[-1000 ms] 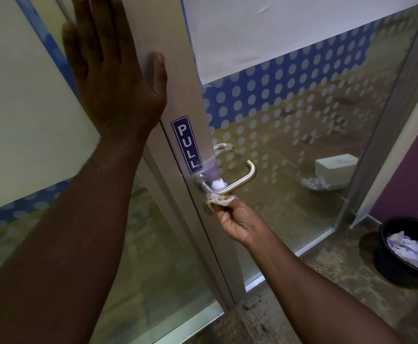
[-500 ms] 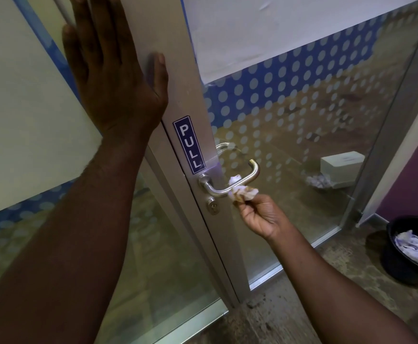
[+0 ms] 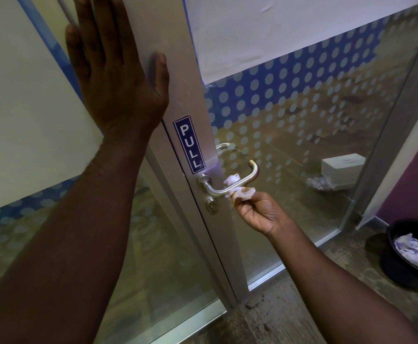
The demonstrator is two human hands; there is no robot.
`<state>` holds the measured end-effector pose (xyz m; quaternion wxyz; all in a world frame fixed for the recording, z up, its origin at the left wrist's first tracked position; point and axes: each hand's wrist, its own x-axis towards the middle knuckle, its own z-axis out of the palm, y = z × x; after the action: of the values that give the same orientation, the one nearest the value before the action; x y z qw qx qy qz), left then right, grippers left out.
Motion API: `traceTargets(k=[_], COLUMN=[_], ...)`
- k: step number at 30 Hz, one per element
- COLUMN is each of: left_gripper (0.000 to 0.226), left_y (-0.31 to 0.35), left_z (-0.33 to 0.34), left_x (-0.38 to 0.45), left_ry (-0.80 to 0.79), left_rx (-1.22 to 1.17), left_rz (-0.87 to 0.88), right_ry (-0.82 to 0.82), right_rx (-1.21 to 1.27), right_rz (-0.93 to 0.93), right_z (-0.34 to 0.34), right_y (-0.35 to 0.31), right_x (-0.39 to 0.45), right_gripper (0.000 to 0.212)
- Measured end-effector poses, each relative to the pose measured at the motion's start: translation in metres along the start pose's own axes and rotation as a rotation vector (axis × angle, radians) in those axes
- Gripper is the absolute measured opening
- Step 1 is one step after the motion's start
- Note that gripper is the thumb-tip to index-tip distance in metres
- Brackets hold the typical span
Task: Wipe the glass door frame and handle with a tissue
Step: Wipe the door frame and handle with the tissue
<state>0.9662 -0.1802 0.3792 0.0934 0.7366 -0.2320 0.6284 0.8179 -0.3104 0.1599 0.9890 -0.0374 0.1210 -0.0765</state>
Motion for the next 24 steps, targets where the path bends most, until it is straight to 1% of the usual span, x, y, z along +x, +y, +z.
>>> traceTargets(k=[2,4,5,7,9,13,16,18,19,21,22,23,24], left_gripper=[0.075,0.076,0.076,0.075,0.076,0.078,0.081,0.082,0.082,0.082,0.082,0.082,0.082], left_y=[0.000,0.000,0.000,-0.001,0.000,-0.002,-0.004,-0.003,-0.003,-0.002,-0.001,-0.001,-0.001], left_z=[0.001,0.002,0.002,0.002,0.004,0.008,0.008,0.007,0.006,0.004,0.004,0.003,0.003], left_x=[0.000,0.000,0.000,0.000,0.000,-0.001,0.000,0.000,0.000,0.001,0.001,0.001,0.001], left_ry=[0.006,0.005,0.008,0.018,0.013,-0.043,-0.096,-0.107,-0.108,-0.111,-0.109,-0.106,-0.106], left_rx=[0.000,-0.005,-0.004,0.010,0.017,-0.013,-0.028,-0.019,-0.012,-0.002,0.000,0.000,0.001], left_rz=[0.003,0.004,0.006,0.010,0.010,-0.004,-0.016,-0.017,-0.016,-0.017,-0.017,-0.015,-0.014], right_ry=[-0.087,-0.078,-0.060,-0.024,-0.038,-0.141,-0.165,-0.133,-0.112,-0.083,-0.061,-0.022,0.043], right_rx=[0.121,0.151,0.136,0.027,-0.050,-0.032,-0.092,-0.093,-0.036,0.120,0.148,0.101,-0.007], right_rz=[0.033,0.013,-0.002,-0.009,0.036,0.099,0.066,0.030,0.024,0.030,0.011,-0.032,-0.103], right_z=[-0.004,-0.008,-0.009,-0.004,-0.002,-0.002,0.002,0.002,0.001,-0.005,-0.007,-0.007,-0.005], right_y=[-0.012,-0.021,-0.021,-0.012,0.003,0.009,0.001,-0.008,-0.014,-0.027,-0.032,-0.034,-0.034], right_x=[-0.002,-0.001,-0.001,0.000,0.002,0.008,0.008,0.005,0.004,0.001,-0.001,-0.005,-0.009], right_gripper=[0.067,0.071,0.066,0.053,0.047,0.065,0.069,0.062,0.056,0.056,0.057,0.050,0.036])
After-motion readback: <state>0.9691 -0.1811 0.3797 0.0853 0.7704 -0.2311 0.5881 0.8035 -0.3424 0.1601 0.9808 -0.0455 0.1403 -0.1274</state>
